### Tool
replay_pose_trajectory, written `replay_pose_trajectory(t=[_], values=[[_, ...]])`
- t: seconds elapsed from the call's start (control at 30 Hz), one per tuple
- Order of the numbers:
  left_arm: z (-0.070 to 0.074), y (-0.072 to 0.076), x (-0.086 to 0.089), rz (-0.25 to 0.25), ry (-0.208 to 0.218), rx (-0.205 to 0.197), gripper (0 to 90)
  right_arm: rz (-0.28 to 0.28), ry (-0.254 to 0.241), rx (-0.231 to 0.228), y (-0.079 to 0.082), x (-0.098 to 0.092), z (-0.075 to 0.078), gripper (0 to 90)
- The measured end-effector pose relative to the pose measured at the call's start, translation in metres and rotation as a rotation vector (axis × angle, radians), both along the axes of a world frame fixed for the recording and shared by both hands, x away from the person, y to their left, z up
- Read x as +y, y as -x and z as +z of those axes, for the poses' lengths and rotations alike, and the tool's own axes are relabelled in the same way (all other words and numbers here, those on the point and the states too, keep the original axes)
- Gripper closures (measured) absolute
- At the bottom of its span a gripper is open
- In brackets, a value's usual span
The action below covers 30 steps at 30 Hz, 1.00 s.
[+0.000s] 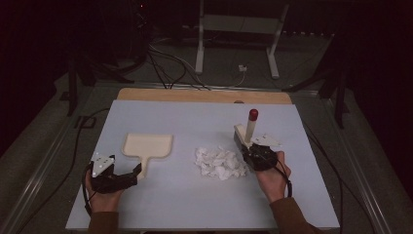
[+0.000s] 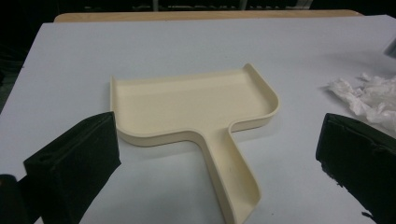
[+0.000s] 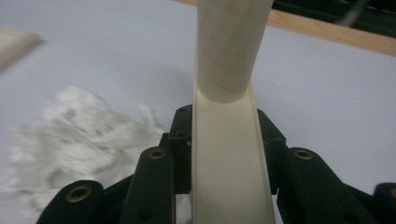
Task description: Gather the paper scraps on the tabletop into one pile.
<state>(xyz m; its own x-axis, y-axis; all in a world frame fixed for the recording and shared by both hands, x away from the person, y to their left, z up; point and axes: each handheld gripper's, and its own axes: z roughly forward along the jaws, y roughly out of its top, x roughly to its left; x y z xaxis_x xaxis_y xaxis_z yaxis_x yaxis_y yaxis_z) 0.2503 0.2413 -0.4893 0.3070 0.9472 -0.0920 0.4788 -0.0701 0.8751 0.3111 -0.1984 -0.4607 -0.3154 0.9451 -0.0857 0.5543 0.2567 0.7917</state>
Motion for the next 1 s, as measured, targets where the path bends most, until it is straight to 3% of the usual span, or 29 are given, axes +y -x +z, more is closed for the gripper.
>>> replay_pose_trajectory(t=[0.13, 0.23, 0.47, 0.53, 0.6, 0.77, 0.9, 1.0], values=[[0.0, 0.0, -0.001, -0.003, -0.002, 0.002, 0.6, -0.061, 0.029, 0.017, 0.003, 0.005, -0.01, 67.8], [0.0, 0.0, -0.001, -0.004, -0.003, 0.003, 0.6, -0.066, 0.019, 0.032, 0.005, 0.013, -0.016, 67.8], [0.0, 0.0, -0.001, -0.004, -0.002, 0.003, 0.6, -0.008, -0.007, 0.05, 0.005, 0.035, -0.016, 67.8], [0.0, 0.0, -0.001, -0.005, -0.002, 0.002, 0.6, 0.018, -0.042, 0.066, 0.005, 0.038, -0.015, 67.8], [0.0, 0.0, -0.001, -0.005, -0.001, 0.001, 0.6, 0.042, -0.036, 0.065, 0.005, 0.041, -0.015, 67.8], [0.0, 0.0, 0.0, -0.003, 0.001, 0.0, 0.6, 0.045, -0.058, 0.042, 0.003, 0.03, -0.011, 67.8], [0.0, 0.0, -0.001, -0.005, -0.003, 0.003, 0.6, 0.044, -0.048, 0.017, -0.001, 0.016, -0.007, 67.8], [-0.001, 0.001, -0.001, -0.002, -0.001, 0.006, 0.6, 0.074, -0.031, 0.007, -0.004, 0.004, -0.005, 67.7]])
